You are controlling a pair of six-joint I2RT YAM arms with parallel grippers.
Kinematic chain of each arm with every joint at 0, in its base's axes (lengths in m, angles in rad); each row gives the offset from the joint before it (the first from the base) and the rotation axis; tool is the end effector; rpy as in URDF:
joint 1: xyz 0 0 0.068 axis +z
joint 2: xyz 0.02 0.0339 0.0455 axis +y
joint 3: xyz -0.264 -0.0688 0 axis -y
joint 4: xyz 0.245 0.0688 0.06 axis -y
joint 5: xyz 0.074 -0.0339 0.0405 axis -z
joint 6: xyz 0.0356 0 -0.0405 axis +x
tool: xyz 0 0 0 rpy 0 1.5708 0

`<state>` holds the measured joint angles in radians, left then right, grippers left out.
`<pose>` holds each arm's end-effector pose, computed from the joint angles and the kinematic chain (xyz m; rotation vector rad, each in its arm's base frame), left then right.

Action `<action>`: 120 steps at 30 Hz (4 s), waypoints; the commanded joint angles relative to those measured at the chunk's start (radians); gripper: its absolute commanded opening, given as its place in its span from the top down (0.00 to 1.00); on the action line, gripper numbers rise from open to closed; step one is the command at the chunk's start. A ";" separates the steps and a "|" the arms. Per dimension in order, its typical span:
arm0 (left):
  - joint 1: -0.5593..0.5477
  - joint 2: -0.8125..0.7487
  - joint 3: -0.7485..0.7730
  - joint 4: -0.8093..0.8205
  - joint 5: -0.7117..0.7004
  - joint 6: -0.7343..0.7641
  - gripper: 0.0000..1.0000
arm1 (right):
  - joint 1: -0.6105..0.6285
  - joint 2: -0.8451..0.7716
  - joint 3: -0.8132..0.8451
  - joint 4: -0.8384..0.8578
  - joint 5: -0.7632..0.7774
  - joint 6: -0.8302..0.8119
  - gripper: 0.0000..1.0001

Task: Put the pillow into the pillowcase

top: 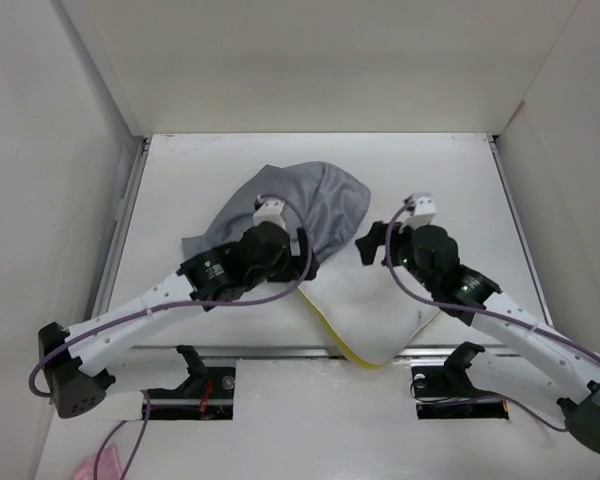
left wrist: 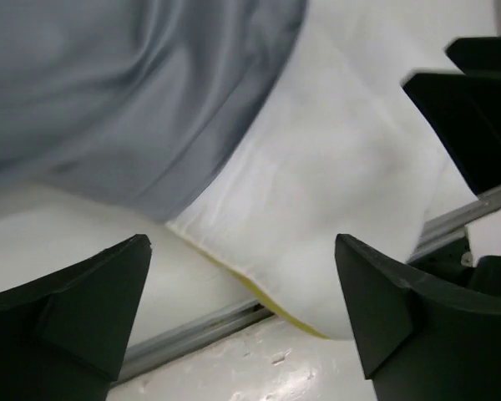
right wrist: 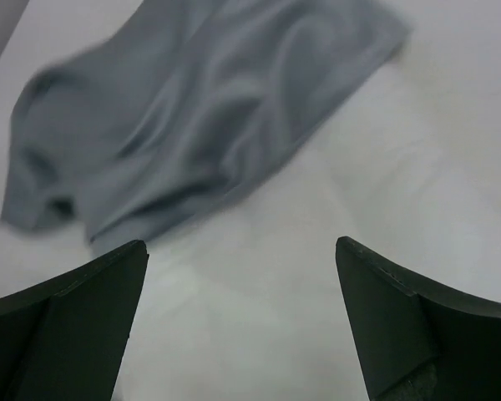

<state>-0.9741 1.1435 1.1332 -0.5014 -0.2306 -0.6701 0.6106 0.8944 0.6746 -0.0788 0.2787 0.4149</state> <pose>0.1477 -0.2030 0.3580 0.1819 2.1517 -0.7540 0.1780 0.1126 0.2927 0.0101 1.8818 0.4494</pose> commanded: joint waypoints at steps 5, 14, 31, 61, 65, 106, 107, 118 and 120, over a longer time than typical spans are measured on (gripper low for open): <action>-0.064 -0.134 -0.398 0.038 -0.046 -0.328 0.16 | 0.377 0.076 0.066 -0.269 -0.079 -0.070 0.01; -0.074 -0.024 -0.399 0.051 -0.180 -0.329 0.18 | 0.549 0.312 0.152 -0.329 0.092 -0.076 0.01; -0.048 0.007 -0.426 0.176 -0.176 -0.243 0.23 | 0.549 0.413 0.203 -0.216 0.263 -0.025 1.00; 0.028 0.127 -0.316 0.391 -0.197 0.058 0.52 | 0.549 0.351 0.249 -0.233 0.229 -0.065 1.00; 0.028 0.215 -0.235 0.312 -0.249 0.023 1.00 | 0.549 0.351 0.258 -0.222 0.252 -0.065 1.00; -0.216 -0.125 0.069 -0.224 0.093 -0.065 0.00 | 0.450 0.423 0.135 0.346 0.402 0.078 0.12; -0.203 -0.111 0.110 -0.247 0.064 -0.065 0.00 | 0.437 0.423 0.135 0.324 0.402 0.068 0.11; 0.282 0.321 0.419 -0.146 -0.104 0.128 0.00 | -0.064 0.533 0.331 0.141 -0.055 -0.120 0.06; 0.351 0.486 0.500 -0.111 -0.087 0.216 0.00 | -0.087 0.625 0.400 0.097 -0.046 -0.232 0.05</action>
<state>-0.7013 1.4967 1.5429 -0.6952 -0.3073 -0.5991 0.5339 1.4578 0.9539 0.0834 0.3550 0.3405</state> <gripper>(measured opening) 0.996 0.943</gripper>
